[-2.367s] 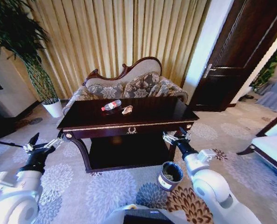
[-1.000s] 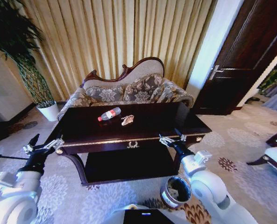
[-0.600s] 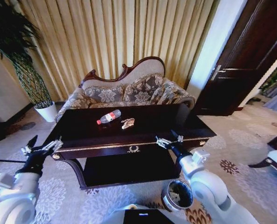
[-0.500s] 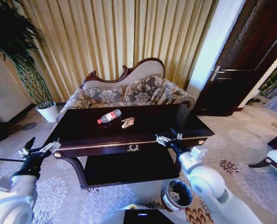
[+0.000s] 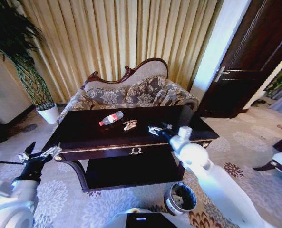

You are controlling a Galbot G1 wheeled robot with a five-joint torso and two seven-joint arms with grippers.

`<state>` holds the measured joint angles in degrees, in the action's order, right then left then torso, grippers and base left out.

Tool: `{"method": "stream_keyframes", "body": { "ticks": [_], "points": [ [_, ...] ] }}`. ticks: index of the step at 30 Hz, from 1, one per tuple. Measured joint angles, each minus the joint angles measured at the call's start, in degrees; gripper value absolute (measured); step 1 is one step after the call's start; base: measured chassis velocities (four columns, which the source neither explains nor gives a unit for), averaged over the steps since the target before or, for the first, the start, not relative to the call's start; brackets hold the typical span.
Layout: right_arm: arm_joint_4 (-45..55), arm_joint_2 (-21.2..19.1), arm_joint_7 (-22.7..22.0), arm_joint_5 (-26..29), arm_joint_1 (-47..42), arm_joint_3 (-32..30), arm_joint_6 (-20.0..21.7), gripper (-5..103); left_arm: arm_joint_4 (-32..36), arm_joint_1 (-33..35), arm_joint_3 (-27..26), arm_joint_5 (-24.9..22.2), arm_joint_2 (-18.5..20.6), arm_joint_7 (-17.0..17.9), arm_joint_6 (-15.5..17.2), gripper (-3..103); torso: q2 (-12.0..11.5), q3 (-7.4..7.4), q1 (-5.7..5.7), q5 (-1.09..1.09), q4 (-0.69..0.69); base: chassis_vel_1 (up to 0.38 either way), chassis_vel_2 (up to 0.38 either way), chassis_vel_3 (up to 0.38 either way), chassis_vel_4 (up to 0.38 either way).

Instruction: Move to the front of the table and place the trash on the table into the trash bin.

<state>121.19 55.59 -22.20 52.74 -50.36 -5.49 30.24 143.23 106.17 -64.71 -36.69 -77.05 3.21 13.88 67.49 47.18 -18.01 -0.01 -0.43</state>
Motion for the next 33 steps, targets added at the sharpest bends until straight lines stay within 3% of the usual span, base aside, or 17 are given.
{"method": "stream_keyframes", "body": {
  "ticks": [19, 33],
  "points": [
    [-11.2, 8.72, -6.8, -2.21, 9.03, 10.26, 2.46, 100, 0.0, -1.32, 6.2, 3.11, 0.11, 0.89, 0.14, 100, 0.0, -0.01, 0.01, 0.0, 0.0, 0.0, 0.0, 0.0, 0.0],
    [-18.93, 13.56, -9.0, -0.69, 16.03, 13.62, 3.73, 100, 0.0, -0.98, 6.24, 3.59, 0.27, 0.92, 0.18, 100, 0.0, -0.01, 0.0, 0.0, 0.0, 0.0, 0.0, 0.0, 0.0]
  ]
}}
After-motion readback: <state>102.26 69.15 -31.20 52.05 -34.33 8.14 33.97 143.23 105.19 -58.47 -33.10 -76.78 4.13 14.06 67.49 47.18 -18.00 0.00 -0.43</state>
